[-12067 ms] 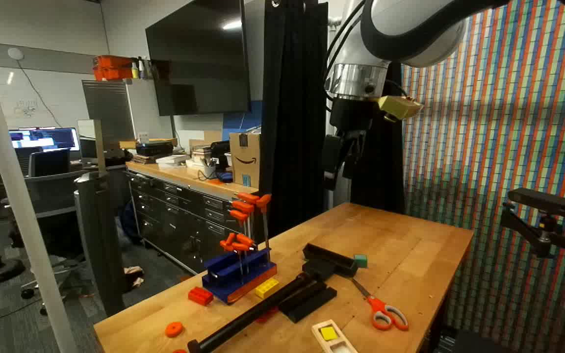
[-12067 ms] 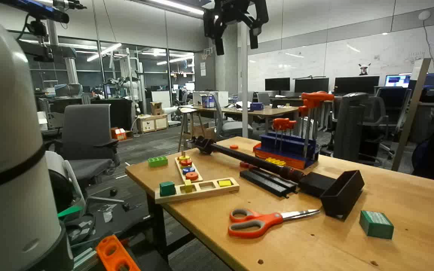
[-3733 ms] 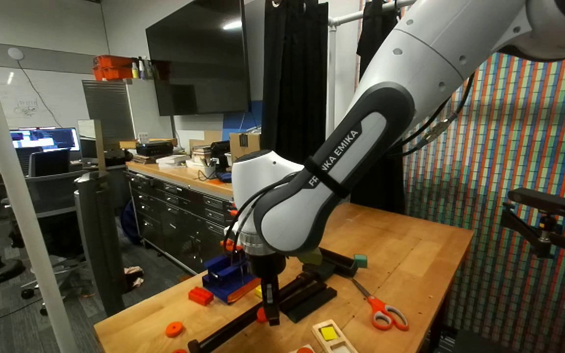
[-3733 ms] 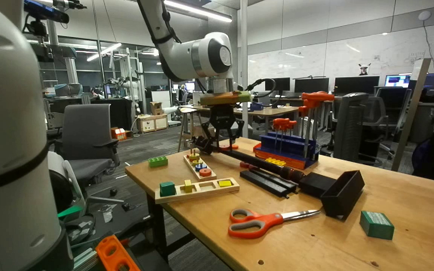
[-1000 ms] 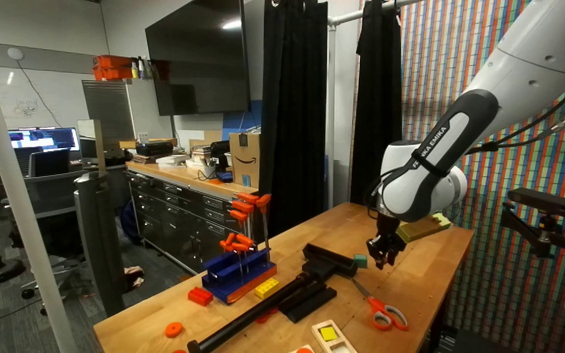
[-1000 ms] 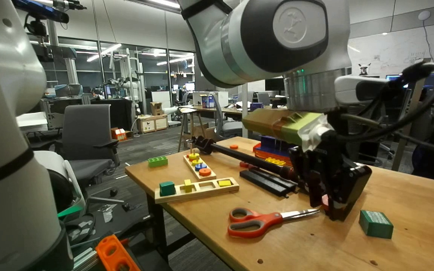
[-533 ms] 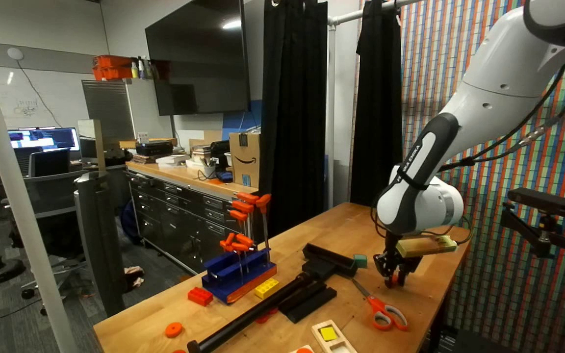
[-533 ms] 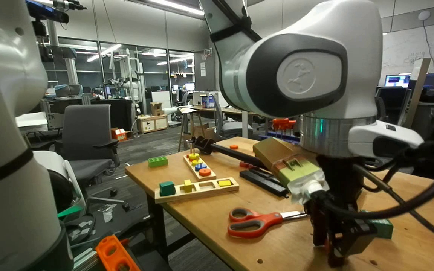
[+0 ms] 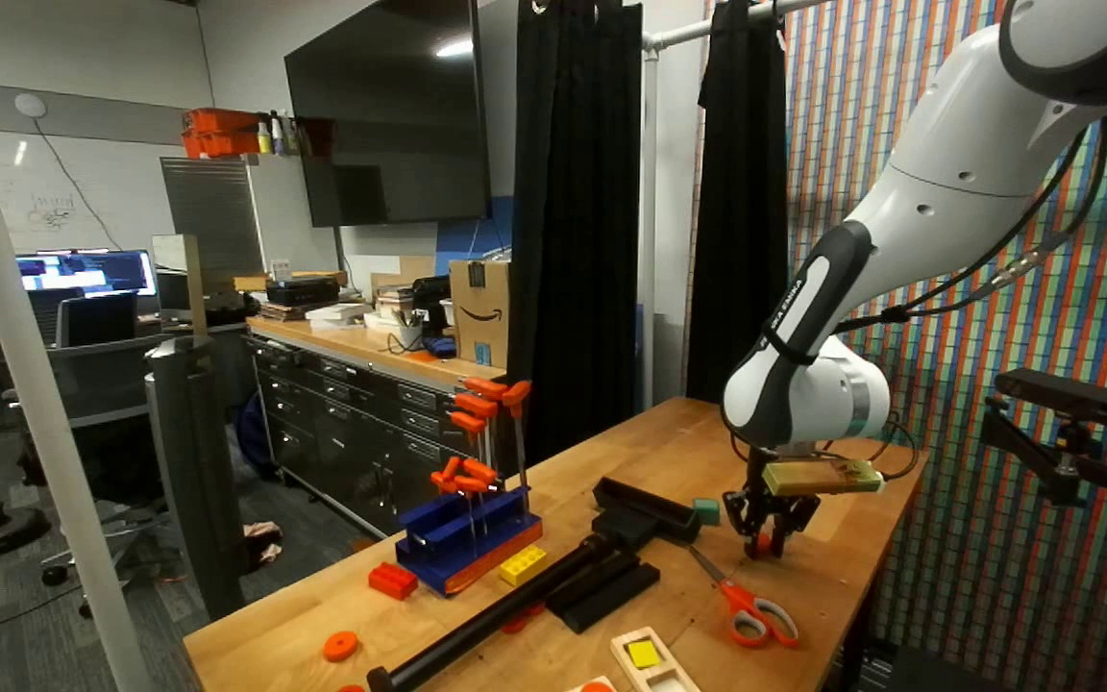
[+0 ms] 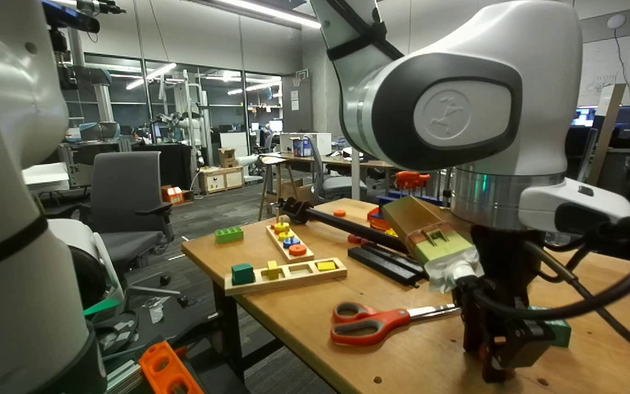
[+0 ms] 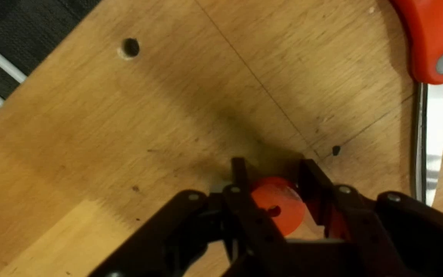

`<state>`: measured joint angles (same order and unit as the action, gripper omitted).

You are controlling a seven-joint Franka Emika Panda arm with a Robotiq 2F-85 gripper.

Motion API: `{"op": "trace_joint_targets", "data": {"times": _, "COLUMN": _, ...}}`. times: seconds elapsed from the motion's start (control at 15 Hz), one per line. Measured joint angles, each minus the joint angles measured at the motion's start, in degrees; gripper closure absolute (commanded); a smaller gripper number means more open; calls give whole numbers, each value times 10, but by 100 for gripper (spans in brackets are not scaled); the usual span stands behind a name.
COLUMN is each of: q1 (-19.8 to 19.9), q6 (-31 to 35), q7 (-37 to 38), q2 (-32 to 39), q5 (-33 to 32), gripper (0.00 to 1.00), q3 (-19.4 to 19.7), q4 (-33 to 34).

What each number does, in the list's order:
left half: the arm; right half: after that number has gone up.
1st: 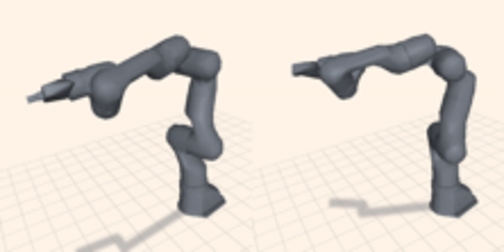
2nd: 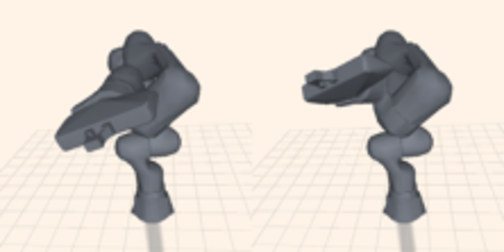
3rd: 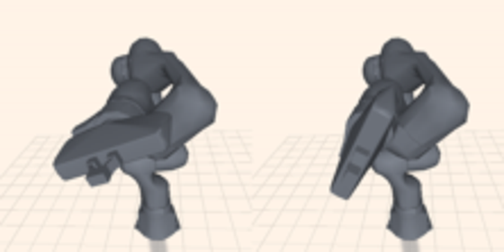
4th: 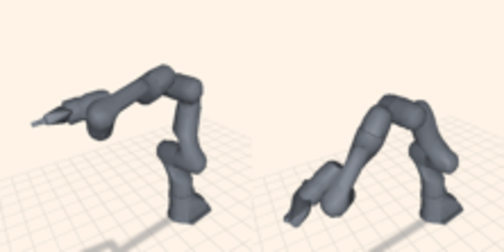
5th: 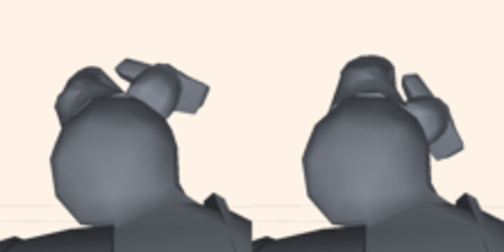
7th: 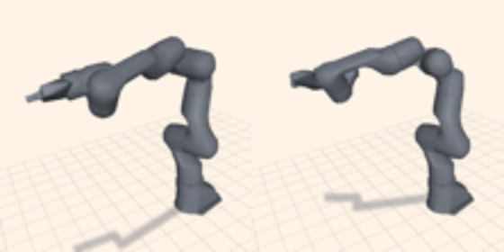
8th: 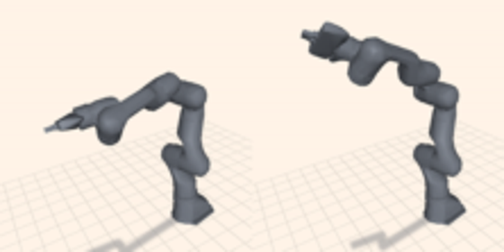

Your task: Pick up one orange object from the wooden object and put it on the table

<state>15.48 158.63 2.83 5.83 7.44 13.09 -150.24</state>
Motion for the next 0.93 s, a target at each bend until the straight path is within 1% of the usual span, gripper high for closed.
{"op": "trace_joint_targets", "data": {"times": 0.07, "q1": 0, "q6": 0, "q7": 1, "q2": 2, "q5": 0, "gripper": 32, "q3": 0, "q4": 2}}
{"op": "trace_joint_targets", "data": {"times": 0.27, "q1": -6, "q6": 0, "q7": 10, "q2": 7, "q5": -1, "gripper": 8, "q3": 0, "q4": 12}}
{"op": "trace_joint_targets", "data": {"times": 0.33, "q1": -9, "q6": 0, "q7": 17, "q2": 7, "q5": -5, "gripper": 2, "q3": 0, "q4": 14}}
{"op": "trace_joint_targets", "data": {"times": 0.47, "q1": -18, "q6": 1, "q7": 43, "q2": 4, "q5": -26, "gripper": 0, "q3": 1, "q4": 20}}
{"op": "trace_joint_targets", "data": {"times": 0.53, "q1": -25, "q6": 2, "q7": 66, "q2": -1, "q5": -50, "gripper": 0, "q3": 2, "q4": 21}}
{"op": "trace_joint_targets", "data": {"times": 0.67, "q1": -45, "q6": 2, "q7": 136, "q2": -24, "q5": -124, "gripper": 0, "q3": 5, "q4": 20}}
{"op": "trace_joint_targets", "data": {"times": 0.8, "q1": -65, "q6": -4, "q7": 224, "q2": -66, "q5": -220, "gripper": 0, "q3": 0, "q4": 13}}
{"op": "trace_joint_targets", "data": {"times": 0.93, "q1": -70, "q6": -31, "q7": 297, "q2": -119, "q5": -296, "gripper": 0, "q3": -26, "q4": 2}}
